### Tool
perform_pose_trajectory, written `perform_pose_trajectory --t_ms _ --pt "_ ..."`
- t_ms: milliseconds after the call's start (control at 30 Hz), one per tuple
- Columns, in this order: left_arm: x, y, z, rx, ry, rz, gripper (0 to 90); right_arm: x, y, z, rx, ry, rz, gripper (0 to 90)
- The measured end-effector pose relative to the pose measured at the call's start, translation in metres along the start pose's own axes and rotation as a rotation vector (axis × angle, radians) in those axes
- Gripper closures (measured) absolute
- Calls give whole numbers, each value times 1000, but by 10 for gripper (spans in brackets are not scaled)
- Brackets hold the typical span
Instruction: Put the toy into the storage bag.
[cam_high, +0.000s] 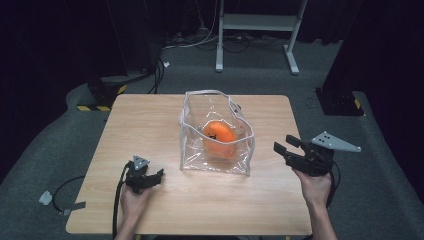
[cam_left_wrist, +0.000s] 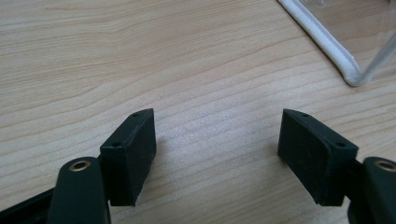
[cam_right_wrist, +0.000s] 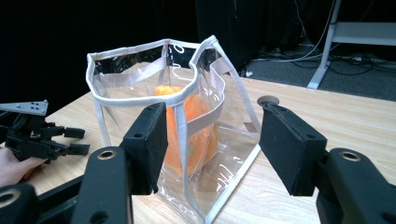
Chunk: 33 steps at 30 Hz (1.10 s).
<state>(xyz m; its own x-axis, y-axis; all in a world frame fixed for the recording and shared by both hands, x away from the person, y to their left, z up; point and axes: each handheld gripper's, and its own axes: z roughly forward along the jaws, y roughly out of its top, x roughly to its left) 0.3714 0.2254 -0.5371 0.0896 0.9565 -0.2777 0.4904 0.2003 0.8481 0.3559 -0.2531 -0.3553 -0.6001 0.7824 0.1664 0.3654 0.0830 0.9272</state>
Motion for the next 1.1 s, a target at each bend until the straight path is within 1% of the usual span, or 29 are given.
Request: perform_pose_trajectory --t_ms 200,333,433,1100 --pt "0 0 0 1 0 1 279 2 -9 2 15 -4 0 412" --pt "0 0 0 2 0 0 279 4 -13 4 19 -2 3 412" --pt "0 0 0 2 0 1 280 6 -15 5 23 -4 -3 412" --pt "0 0 0 2 -1 1 281 7 -32 9 19 0 19 412"
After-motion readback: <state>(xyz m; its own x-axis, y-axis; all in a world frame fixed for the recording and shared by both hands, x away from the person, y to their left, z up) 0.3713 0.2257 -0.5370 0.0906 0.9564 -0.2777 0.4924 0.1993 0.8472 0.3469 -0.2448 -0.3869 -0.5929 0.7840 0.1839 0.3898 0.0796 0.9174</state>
